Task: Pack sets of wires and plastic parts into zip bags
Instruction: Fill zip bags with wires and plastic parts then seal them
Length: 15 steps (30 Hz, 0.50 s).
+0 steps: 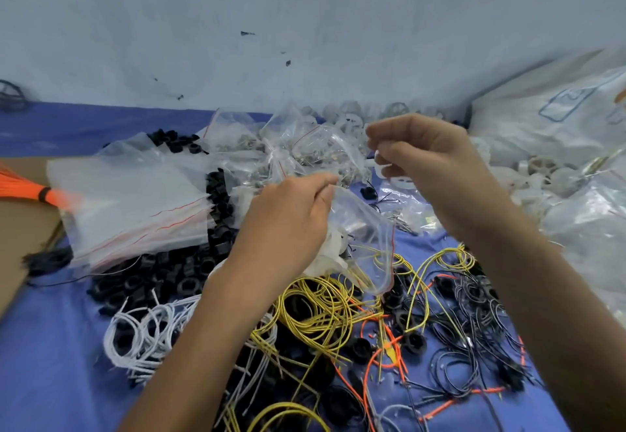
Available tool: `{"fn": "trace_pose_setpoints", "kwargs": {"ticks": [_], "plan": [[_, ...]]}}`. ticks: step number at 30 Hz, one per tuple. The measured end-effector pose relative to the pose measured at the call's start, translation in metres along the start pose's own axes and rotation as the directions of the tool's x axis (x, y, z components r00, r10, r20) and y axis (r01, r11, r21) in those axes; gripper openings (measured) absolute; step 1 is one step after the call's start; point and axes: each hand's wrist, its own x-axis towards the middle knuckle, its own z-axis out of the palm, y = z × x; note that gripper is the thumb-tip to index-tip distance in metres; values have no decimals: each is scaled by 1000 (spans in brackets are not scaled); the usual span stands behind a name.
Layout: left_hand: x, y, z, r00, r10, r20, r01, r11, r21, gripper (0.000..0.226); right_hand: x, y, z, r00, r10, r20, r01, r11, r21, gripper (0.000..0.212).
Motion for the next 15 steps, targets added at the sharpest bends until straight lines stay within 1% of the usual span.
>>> {"fn": "trace_pose_setpoints", "kwargs": {"ticks": [2,4,6,8,9,11,12,13,14,15], "plan": [[-1,1,-1,1000,-1,16,0,1000,9,30,32,22,12,995,46,92,-29,983,-179,22],[-1,2,-1,1000,2,27,-3,1000,17,30,60,40,31,967,115,227,-23,928,-371,25],[-1,2,-1,999,4,53,-5,1000,29,30,81,54,55,904,188,383,64,829,-556,26],[-1,3,-1,997,-4,77,0,999,45,31,93,63,81,824,267,499,170,725,-667,25],[-1,2,-1,997,-10,82,6,999,52,32,96,65,95,801,308,513,202,667,-717,25],[-1,1,-1,996,-20,87,14,997,70,32,98,68,114,804,350,481,237,553,-799,25],[-1,0,-1,996,-23,84,16,997,77,32,98,69,118,824,349,446,215,537,-816,26],[-1,-1,-1,997,-24,78,18,997,77,32,98,70,119,846,332,417,179,560,-809,25],[-1,-1,-2,997,-22,69,17,997,71,32,99,71,116,872,306,382,107,643,-759,23],[0,-1,-2,998,-19,61,15,998,61,32,99,72,111,898,271,346,36,740,-672,18]]}}
